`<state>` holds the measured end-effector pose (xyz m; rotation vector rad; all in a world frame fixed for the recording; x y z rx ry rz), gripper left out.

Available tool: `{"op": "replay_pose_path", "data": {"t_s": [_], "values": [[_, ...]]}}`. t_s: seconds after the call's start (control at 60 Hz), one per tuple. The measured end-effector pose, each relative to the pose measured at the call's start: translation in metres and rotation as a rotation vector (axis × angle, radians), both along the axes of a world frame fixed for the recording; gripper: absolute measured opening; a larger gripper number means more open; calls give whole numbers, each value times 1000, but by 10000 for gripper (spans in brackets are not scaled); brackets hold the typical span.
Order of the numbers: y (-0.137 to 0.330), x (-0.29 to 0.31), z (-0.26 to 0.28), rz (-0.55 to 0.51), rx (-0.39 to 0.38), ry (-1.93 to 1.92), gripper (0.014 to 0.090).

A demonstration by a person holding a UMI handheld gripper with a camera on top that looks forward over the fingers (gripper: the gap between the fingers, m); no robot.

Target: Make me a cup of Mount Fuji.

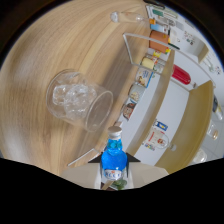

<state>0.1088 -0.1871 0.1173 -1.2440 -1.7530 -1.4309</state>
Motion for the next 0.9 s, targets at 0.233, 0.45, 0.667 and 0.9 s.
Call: {"op": "replay_pose_path", "data": {"t_s": [0.233, 0.45, 0.667, 0.9], "values": [[-26, -12, 49, -58, 35, 702, 363], [-51, 27, 76, -154, 73, 1378, 365], [-49, 117, 13, -478, 76, 1823, 364], [-37, 158, -55, -650, -6, 1874, 364]]}}
